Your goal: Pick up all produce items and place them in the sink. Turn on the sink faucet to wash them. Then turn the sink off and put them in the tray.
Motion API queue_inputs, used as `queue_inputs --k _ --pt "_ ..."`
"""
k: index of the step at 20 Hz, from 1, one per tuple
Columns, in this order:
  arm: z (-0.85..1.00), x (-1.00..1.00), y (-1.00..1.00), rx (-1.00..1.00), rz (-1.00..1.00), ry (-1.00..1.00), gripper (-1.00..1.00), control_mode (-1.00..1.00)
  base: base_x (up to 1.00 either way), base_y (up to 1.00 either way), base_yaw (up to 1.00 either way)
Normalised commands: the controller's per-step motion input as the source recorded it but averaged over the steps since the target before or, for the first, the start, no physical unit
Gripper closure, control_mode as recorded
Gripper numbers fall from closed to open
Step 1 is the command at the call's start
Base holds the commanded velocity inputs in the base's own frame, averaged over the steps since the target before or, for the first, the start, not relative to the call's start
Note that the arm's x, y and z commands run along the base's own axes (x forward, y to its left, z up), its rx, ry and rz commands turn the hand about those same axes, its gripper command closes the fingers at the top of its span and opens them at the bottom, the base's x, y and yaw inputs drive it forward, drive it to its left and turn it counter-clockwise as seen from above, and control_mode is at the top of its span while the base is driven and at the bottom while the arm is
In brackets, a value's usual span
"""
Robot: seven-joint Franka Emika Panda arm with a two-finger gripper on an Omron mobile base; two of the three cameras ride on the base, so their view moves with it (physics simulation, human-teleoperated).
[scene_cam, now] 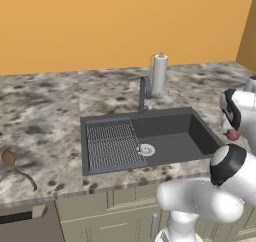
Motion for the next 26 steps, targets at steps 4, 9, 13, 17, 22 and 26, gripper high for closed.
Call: queue_inputs --k 4,9,13,17,22,26 --pt "-0.19 0.48 -0.6 0.0 -0.06 0.05 -1.0 -1.0 0.0 0.0 0.0" --pt "-0.13 0.34 -0.35 0.02 0.01 0.01 -1.0 -1.0 0.0 0.0 0.0" --pt "-0.58 0.46 -0.18 0.0 0.02 0.0 -1.0 -1.0 0.0 0.0 0.0" --pt "-0.5 0.35 -0.26 -0.01 0.02 -0.01 -1.0 -1.0 0.0 0.0 0.0" --pt "-0.16 0.35 -0.47 0.0 0.03 -0.03 -1.0 -1.0 0.0 0.0 0.0" --pt "-0.44 0.29 -0.23 0.0 0.03 -0.05 -1.0 -1.0 0.0 0.0 0.0"
